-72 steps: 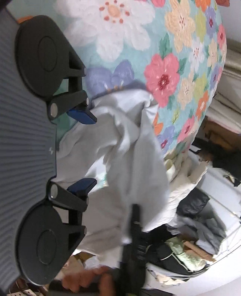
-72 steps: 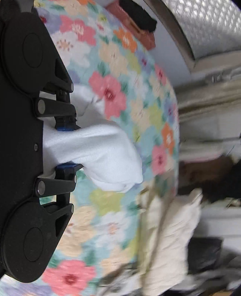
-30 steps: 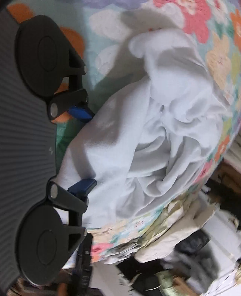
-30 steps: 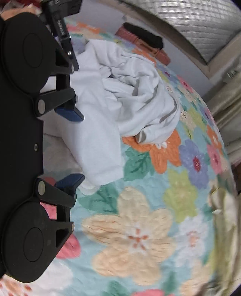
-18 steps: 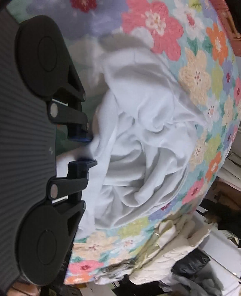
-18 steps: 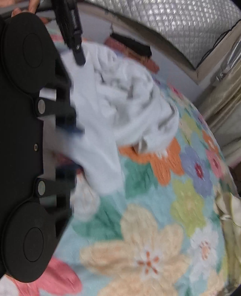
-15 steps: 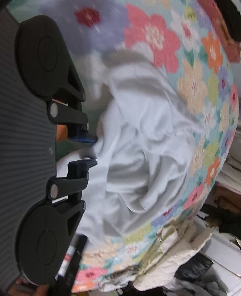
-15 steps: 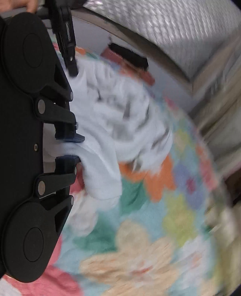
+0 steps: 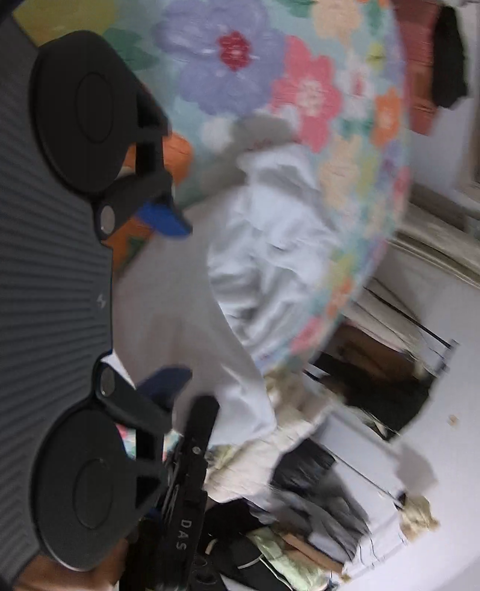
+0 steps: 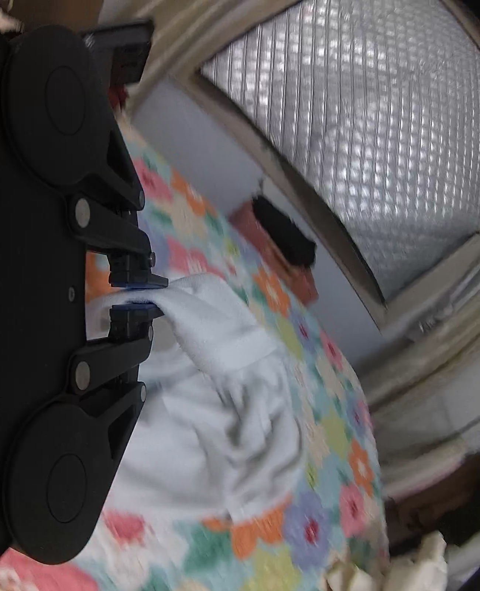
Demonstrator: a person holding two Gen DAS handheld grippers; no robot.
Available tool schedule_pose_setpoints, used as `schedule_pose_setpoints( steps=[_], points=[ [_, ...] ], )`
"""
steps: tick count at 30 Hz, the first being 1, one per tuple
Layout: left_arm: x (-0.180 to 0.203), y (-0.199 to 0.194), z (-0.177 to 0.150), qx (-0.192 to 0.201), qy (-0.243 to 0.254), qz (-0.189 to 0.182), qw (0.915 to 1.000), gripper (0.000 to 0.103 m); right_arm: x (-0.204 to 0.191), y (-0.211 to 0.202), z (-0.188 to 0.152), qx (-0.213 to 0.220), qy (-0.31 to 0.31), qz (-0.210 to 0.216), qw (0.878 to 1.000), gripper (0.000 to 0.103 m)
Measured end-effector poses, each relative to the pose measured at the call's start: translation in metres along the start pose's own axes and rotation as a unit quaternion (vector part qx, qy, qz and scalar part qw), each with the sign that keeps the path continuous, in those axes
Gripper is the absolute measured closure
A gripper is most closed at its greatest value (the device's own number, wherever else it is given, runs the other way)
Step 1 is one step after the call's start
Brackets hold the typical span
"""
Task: Fold clothes
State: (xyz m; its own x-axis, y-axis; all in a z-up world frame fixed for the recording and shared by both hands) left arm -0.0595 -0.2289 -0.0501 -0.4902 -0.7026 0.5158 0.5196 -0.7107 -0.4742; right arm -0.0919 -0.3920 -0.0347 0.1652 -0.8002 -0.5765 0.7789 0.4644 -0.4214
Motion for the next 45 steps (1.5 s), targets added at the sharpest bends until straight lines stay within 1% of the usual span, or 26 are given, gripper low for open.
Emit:
schedule_pose_setpoints(
  steps=[2, 4, 7, 10, 12, 13, 14, 15, 16, 17, 18, 19, 20, 21, 22, 24, 26, 28, 29, 32, 34, 36, 39, 42, 44, 45],
  points=[
    [0.012, 0.003, -0.004, -0.020, 0.016, -0.033, 0.9991, 0.004, -0.015, -0.002, -0.002, -0.004, 0.015, 0.025, 1.000, 0.093],
    [0.018, 0.002, -0.008, -0.024, 0.015, -0.055, 0.9981, 0.004, -0.026, -0.001, -0.005, -0.017, 0.030, 0.044, 0.998, 0.093],
    [0.018, -0.001, -0.009, 0.006, 0.006, -0.043, 0.9990, 0.004, -0.043, -0.003, -0.009, -0.031, 0.037, 0.059, 0.997, 0.093],
    [0.015, -0.002, -0.009, 0.027, 0.011, -0.017, 0.9994, 0.004, -0.059, -0.005, -0.017, -0.051, 0.061, 0.091, 0.993, 0.093],
    [0.012, -0.002, -0.007, 0.035, 0.045, 0.005, 0.9984, 0.000, -0.066, -0.007, -0.024, -0.062, 0.072, 0.102, 0.990, 0.092],
    [0.009, -0.002, -0.006, 0.040, 0.056, 0.017, 0.9975, 0.000, -0.067, -0.009, -0.026, -0.062, 0.066, 0.094, 0.991, 0.093],
    [0.004, -0.004, -0.005, 0.049, 0.054, 0.035, 0.9967, 0.005, -0.067, -0.012, -0.026, -0.060, 0.060, 0.089, 0.992, 0.093],
    [-0.003, -0.006, -0.004, 0.054, 0.047, 0.050, 0.9962, 0.023, -0.065, -0.015, -0.026, -0.055, 0.061, 0.087, 0.993, 0.093],
    [-0.011, -0.007, -0.004, 0.050, 0.027, 0.059, 0.9967, 0.037, -0.063, -0.018, -0.025, -0.051, 0.064, 0.087, 0.993, 0.093],
    [-0.020, -0.006, -0.005, 0.040, 0.006, 0.063, 0.9972, 0.065, -0.060, -0.021, -0.024, -0.046, 0.067, 0.086, 0.993, 0.093],
    [-0.029, -0.006, -0.007, 0.031, -0.015, 0.068, 0.9971, 0.078, -0.057, -0.024, -0.023, -0.043, 0.069, 0.085, 0.993, 0.093],
    [-0.037, -0.007, -0.008, 0.025, -0.030, 0.076, 0.9963, 0.085, -0.052, -0.027, -0.022, -0.039, 0.069, 0.077, 0.994, 0.093],
    [-0.046, -0.009, -0.007, 0.030, -0.028, 0.096, 0.9945, 0.091, -0.046, -0.029, -0.022, -0.036, 0.070, 0.068, 0.995, 0.093],
    [-0.055, -0.012, -0.005, 0.034, -0.021, 0.122, 0.9917, 0.093, -0.041, -0.031, -0.022, -0.032, 0.067, 0.057, 0.996, 0.093],
    [-0.065, -0.016, -0.001, 0.040, -0.014, 0.147, 0.9882, 0.094, -0.034, -0.033, -0.024, -0.029, 0.056, 0.035, 0.997, 0.089],
    [-0.088, -0.028, 0.010, 0.063, -0.014, 0.187, 0.9802, 0.094, -0.019, -0.037, -0.027, -0.024, 0.030, -0.018, 0.999, 0.088],
    [-0.114, -0.045, 0.018, 0.079, -0.042, 0.209, 0.9739, 0.094, -0.004, -0.040, -0.031, -0.022, 0.007, -0.066, 0.998, 0.082],
    [-0.139, -0.061, 0.025, 0.093, -0.070, 0.227, 0.9669, 0.094, 0.013, -0.042, -0.032, -0.024, -0.002, -0.099, 0.995, 0.064],
    [-0.146, -0.065, 0.023, 0.093, -0.081, 0.230, 0.9652, 0.094, 0.021, -0.044, -0.034, -0.025, -0.003, -0.116, 0.993, 0.062],
    [-0.161, -0.071, 0.022, 0.095, -0.091, 0.255, 0.9580, 0.094, 0.045, -0.057, -0.035, -0.006, -0.003, -0.182, 0.983, 0.062],
    [-0.167, -0.079, 0.025, 0.097, -0.060, 0.311, 0.9436, 0.094, 0.057, -0.070, -0.032, 0.003, -0.002, -0.203, 0.979, 0.062],
    [-0.176, -0.089, 0.026, 0.103, -0.060, 0.340, 0.9329, 0.094, 0.067, -0.082, -0.029, 0.001, 0.001, -0.213, 0.977, 0.061],
    [-0.189, -0.105, 0.026, 0.110, -0.060, 0.382, 0.9157, 0.094, 0.085, -0.089, -0.025, -0.021, -0.006, -0.227, 0.974, 0.055],
    [-0.203, -0.114, 0.024, 0.107, -0.070, 0.412, 0.9022, 0.093, 0.097, -0.086, -0.024, -0.041, -0.049, -0.256, 0.964, 0.056],
    [-0.202, -0.117, 0.027, 0.114, -0.061, 0.422, 0.8973, 0.093, 0.099, -0.080, -0.022, -0.043, -0.086, -0.271, 0.958, 0.055],
    [-0.201, -0.118, 0.029, 0.118, -0.057, 0.427, 0.8947, 0.093, 0.101, -0.074, -0.022, -0.046, -0.089, -0.270, 0.957, 0.055]
  ],
)
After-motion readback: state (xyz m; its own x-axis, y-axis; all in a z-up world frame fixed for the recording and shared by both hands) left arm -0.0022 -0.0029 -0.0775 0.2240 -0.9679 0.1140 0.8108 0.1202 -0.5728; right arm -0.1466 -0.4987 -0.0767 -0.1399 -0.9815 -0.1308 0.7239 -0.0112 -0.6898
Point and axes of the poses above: each gripper's, at about its wrist camera, not at the fingertips, and y roughly the way its jaws point, x to its right, z to its top, the point moved 10 cm from there along y, roughly the way its jaws point, and after that the axes turned 1 degree about -x, right-handed, at the moved point
